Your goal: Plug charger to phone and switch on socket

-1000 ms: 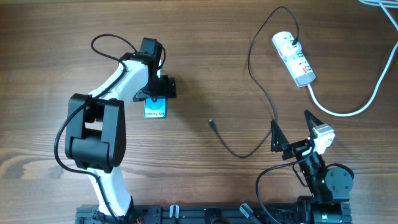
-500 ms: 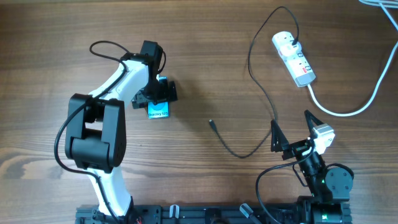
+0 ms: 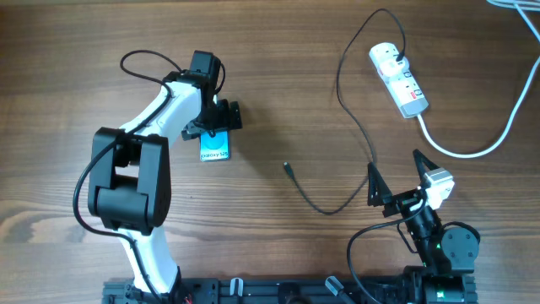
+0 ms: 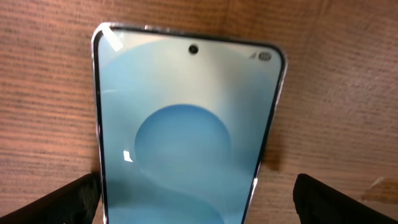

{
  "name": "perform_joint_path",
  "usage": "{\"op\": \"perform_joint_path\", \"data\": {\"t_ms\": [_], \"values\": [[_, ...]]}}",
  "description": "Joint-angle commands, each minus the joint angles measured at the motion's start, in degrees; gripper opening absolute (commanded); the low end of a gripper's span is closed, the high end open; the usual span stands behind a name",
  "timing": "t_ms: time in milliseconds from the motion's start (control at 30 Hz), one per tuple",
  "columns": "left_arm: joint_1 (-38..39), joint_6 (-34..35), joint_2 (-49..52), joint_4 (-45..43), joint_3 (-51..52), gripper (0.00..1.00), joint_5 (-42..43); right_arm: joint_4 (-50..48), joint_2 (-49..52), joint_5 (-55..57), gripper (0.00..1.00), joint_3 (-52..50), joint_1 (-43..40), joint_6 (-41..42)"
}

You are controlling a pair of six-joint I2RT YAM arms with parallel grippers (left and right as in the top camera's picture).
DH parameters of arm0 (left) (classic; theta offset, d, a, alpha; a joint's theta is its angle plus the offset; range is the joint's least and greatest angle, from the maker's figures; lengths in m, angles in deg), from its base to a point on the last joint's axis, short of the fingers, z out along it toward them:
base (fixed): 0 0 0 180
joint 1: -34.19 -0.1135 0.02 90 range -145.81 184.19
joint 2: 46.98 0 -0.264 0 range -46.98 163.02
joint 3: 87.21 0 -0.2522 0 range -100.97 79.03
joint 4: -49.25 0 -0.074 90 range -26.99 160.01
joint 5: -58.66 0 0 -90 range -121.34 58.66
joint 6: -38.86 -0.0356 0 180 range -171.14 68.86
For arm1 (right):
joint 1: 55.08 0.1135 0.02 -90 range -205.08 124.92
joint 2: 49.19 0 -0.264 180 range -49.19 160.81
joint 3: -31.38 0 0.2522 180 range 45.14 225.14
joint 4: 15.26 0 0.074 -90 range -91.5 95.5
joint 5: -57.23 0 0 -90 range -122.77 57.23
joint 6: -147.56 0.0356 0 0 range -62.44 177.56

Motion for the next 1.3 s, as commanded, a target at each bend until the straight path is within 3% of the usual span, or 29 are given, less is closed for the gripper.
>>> {"op": "perform_joint_path", "data": {"t_ms": [0,367,533,600,833,1000,1267], "values": [[-0.1,0.3,1.0,-1.7,1.3,1.0,2.2,-0.2,-0.3,0.0,1.0,-0.1,0.2,0.4],[-0.1,0.3,1.0,-3.8,1.3,1.0,1.7,-0.3,-0.3,-0.1,1.0,-0.1,0.2,0.7],[-0.1,0.3,1.0,-5.5,1.3,1.0,0.0,-0.3,-0.3,-1.4,1.0,-0.1,0.2,19.0],[-0.1,0.3,1.0,-5.9,1.3,1.0,0.0,-0.3,-0.2,-1.4,1.0,-0.1,0.2,22.5],[-0.1,0.3,1.0,-3.5,1.3,1.0,0.1,1.6,6.3,-10.9,1.0,2.2,0.2,15.6],[-0.1,0.3,1.0,-3.8,1.3,1.0,0.0,10.5,22.4,-10.9,1.0,20.4,0.2,6.7],[-0.1,0.3,1.0,-3.9,1.3,1.0,0.0,31.2,51.6,-11.5,1.0,46.9,0.2,6.0]]}}
